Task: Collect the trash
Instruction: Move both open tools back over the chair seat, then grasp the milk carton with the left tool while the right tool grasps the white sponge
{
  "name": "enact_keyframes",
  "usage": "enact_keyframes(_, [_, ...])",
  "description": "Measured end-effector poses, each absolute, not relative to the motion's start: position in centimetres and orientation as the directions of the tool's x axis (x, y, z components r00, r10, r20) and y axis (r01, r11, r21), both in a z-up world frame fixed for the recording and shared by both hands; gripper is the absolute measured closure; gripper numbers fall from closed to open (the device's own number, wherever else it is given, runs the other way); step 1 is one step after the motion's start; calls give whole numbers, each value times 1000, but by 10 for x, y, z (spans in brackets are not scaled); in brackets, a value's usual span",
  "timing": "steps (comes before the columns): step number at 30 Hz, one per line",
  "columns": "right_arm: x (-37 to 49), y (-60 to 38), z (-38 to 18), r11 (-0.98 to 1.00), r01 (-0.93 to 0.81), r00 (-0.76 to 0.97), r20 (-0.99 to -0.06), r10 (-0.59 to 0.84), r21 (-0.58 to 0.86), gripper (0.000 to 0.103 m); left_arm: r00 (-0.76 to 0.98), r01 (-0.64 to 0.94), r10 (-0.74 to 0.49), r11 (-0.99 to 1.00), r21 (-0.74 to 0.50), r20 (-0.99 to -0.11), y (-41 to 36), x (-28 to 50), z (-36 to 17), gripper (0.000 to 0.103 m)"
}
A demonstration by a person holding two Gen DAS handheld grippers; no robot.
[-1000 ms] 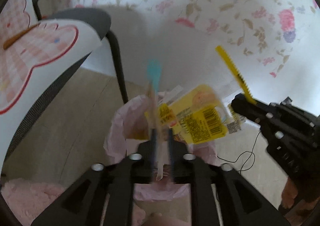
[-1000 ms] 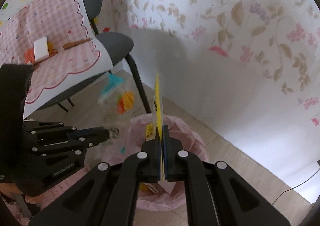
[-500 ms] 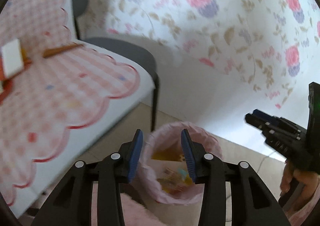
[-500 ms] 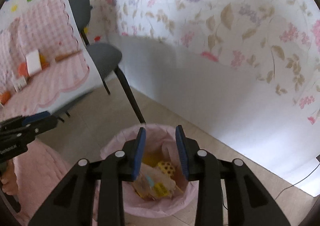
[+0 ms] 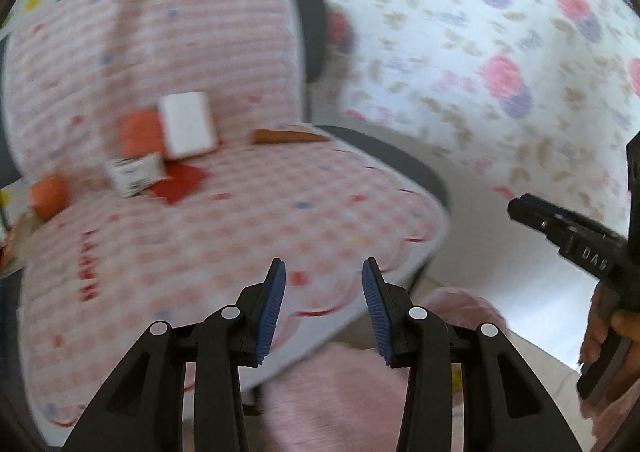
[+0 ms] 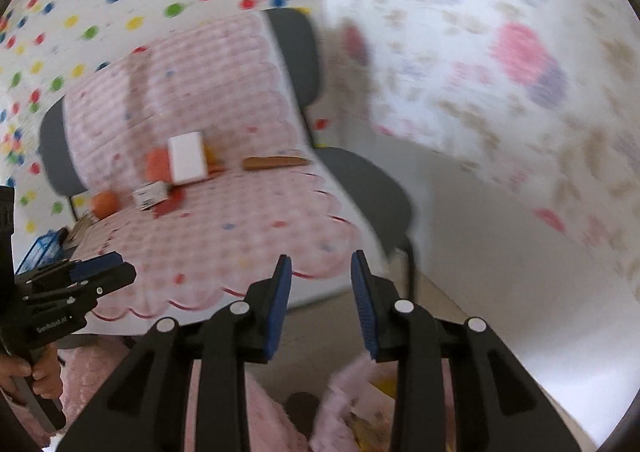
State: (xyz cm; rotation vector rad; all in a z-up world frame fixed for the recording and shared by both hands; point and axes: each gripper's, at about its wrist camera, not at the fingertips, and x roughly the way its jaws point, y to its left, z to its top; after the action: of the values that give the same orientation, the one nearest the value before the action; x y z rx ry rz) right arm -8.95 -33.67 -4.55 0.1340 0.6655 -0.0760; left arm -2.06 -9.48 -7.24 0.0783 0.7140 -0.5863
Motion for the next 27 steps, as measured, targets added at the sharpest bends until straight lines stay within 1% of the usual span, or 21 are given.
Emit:
enact_keyframes(5, [-42,-301,-43,997,19,771,-636,35,78,72,673,377,-337,922,-87,-659,-39,6,-73,60])
enact_keyframes(7, [-23,-291,-45,997,-5,764,-643,53,75,72,692,321,-292,944,-81,-660,-19,16,-71,54])
enact_keyframes(9, [-6,-284,-46,998,-20,761,-646,58,66,72,722,259,-234,964,-60,-651,0,26,-67,49])
enact_keyframes(12, [15,-280,-49,998,-31,752,-656,62,59,72,730,217,-203,974,-60,-652,16,42,-67,48])
enact_keyframes(14, [29,-280,-52,998,-32,745,-664,62,57,72,730,190,-183,980,-61,-659,22,58,-70,42])
enact_keyframes(16, [43,-282,-54,998,-32,742,-667,62,58,72,727,171,-166,984,-59,-666,23,76,-74,32])
enact_keyframes(17, [49,-282,-56,998,-30,741,-669,61,58,71,724,167,-161,984,-56,-670,21,84,-76,30])
enact_keyframes(18, [58,-283,-59,998,-30,737,-674,62,59,69,722,165,-157,985,-52,-674,18,96,-79,22])
enact_keyframes(19, [67,-284,-62,998,-28,733,-678,62,61,68,721,162,-152,986,-49,-676,15,102,-81,18])
enact_keyframes(22, [90,-284,-69,998,-24,726,-685,61,63,66,715,147,-142,988,-52,-685,3,130,-87,15])
enact_keyframes(23, [95,-284,-70,998,-24,725,-686,61,64,62,711,141,-140,988,-55,-689,1,136,-89,15])
enact_keyframes(24, [104,-285,-72,998,-23,726,-684,62,66,56,706,134,-137,989,-59,-695,-2,144,-91,15])
enact_keyframes(25, [110,-284,-72,997,-24,729,-681,64,68,52,703,126,-135,990,-64,-699,-6,154,-92,14])
enact_keyframes(26, [118,-284,-73,997,-24,730,-680,63,67,46,700,115,-126,991,-64,-703,-9,162,-94,14])
enact_keyframes(27, [123,-283,-74,997,-25,729,-682,65,68,42,697,104,-117,993,-61,-707,-12,171,-96,14])
